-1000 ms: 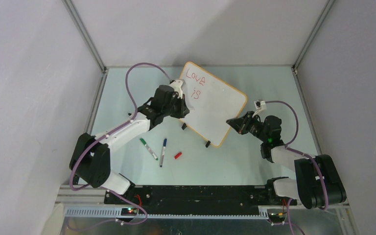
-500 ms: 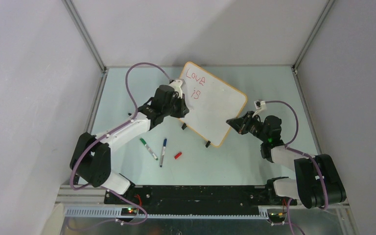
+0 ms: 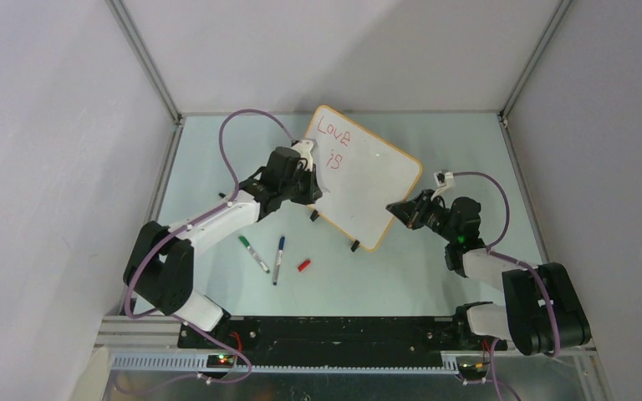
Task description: Write a sentence on the whiteboard
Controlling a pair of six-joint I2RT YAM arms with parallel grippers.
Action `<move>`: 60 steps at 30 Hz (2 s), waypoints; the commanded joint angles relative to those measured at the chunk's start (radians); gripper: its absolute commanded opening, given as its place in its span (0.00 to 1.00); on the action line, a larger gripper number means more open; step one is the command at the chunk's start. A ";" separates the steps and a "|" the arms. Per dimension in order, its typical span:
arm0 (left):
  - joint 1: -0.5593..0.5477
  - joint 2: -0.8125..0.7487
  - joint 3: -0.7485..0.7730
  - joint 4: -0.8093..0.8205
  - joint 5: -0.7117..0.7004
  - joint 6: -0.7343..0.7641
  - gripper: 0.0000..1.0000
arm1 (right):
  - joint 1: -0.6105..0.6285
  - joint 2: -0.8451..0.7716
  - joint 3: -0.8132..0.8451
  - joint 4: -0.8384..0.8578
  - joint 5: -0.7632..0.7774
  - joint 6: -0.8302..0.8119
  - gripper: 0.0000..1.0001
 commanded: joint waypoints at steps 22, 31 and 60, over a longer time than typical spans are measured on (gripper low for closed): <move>0.009 0.020 0.056 0.000 0.049 -0.034 0.00 | -0.016 0.018 -0.006 0.011 0.071 -0.033 0.00; 0.006 0.024 0.058 -0.005 0.069 -0.038 0.00 | -0.015 0.018 -0.005 0.009 0.069 -0.033 0.00; 0.043 -0.037 0.021 0.056 0.036 -0.064 0.00 | -0.015 0.014 -0.006 0.007 0.066 -0.033 0.00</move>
